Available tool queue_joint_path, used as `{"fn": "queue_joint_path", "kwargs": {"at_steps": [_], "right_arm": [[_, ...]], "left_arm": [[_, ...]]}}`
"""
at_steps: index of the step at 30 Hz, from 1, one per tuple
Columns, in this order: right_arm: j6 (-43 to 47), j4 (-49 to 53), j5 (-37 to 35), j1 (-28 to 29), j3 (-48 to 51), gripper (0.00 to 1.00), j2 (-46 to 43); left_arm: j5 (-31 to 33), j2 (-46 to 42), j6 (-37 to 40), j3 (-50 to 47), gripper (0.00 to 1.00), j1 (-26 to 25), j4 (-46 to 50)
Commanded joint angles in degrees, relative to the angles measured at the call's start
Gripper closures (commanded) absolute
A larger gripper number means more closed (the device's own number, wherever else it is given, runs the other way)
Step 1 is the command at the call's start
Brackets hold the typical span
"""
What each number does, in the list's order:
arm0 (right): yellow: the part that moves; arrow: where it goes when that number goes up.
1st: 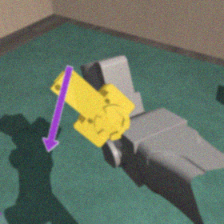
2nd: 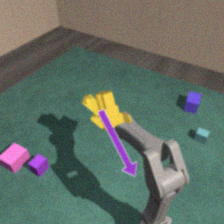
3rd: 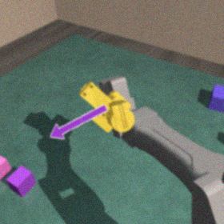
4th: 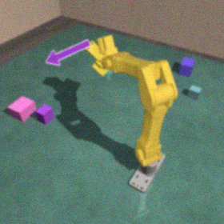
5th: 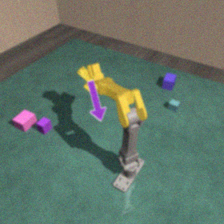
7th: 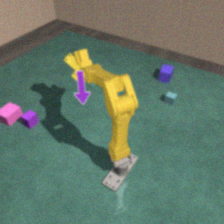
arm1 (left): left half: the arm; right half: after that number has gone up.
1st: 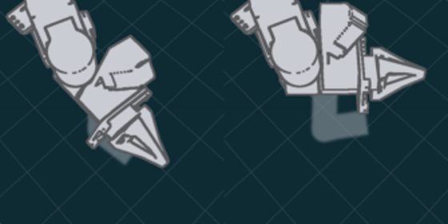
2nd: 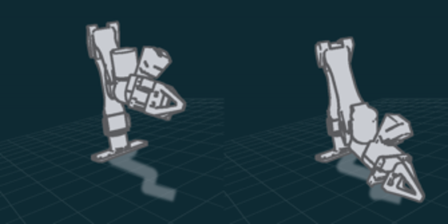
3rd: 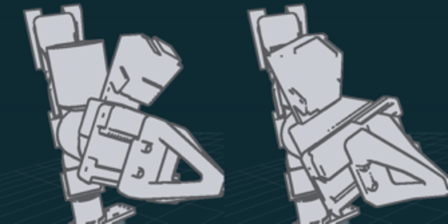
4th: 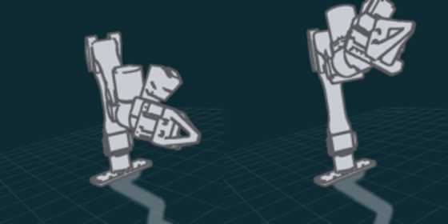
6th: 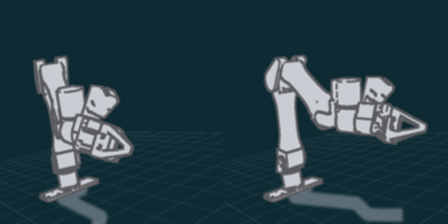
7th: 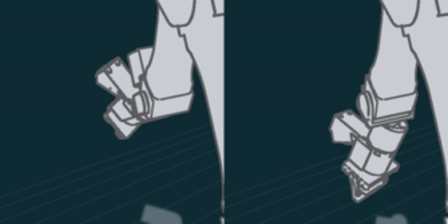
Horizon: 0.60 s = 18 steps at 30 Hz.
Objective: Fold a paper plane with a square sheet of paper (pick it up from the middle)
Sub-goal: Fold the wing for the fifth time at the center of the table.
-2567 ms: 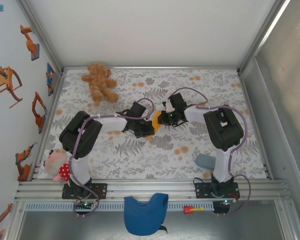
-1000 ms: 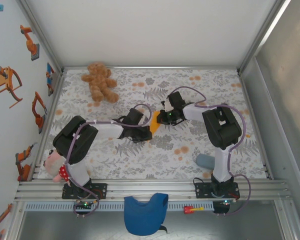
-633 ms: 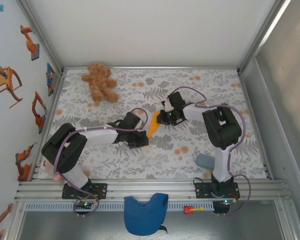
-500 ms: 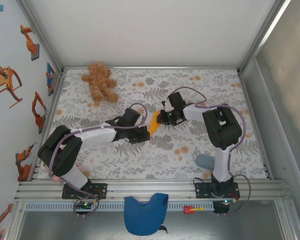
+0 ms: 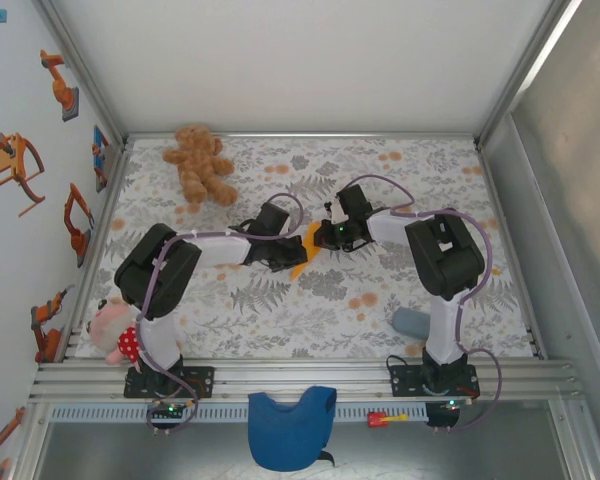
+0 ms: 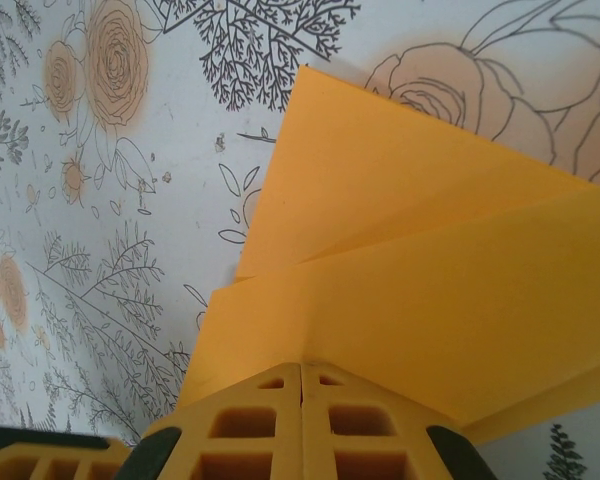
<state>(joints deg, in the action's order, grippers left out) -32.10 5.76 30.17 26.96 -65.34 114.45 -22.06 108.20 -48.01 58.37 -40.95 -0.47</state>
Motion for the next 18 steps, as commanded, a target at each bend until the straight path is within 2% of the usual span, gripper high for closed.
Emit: {"fn": "queue_joint_path", "kwargs": {"at_steps": [1, 8, 15, 18], "right_arm": [[-0.42, 8.47, -3.54, 0.20, 2.47, 0.98, 2.46], [0.88, 8.58, -3.24, 0.22, 0.80, 0.98, 0.66], [4.58, 8.33, -3.89, 0.22, -2.14, 0.97, -5.56], [5.69, 8.69, -3.85, 0.20, -2.39, 0.97, -5.12]], "left_arm": [[-0.97, 1.59, -1.10, 2.19, 0.96, 0.27, -0.80], [1.03, 2.66, -1.35, 1.51, 0.97, 0.44, 2.75], [1.69, 2.89, -2.08, -0.76, 0.98, 0.43, 4.68], [1.84, 2.81, -2.07, -0.94, 0.98, 0.48, 5.20]]}}
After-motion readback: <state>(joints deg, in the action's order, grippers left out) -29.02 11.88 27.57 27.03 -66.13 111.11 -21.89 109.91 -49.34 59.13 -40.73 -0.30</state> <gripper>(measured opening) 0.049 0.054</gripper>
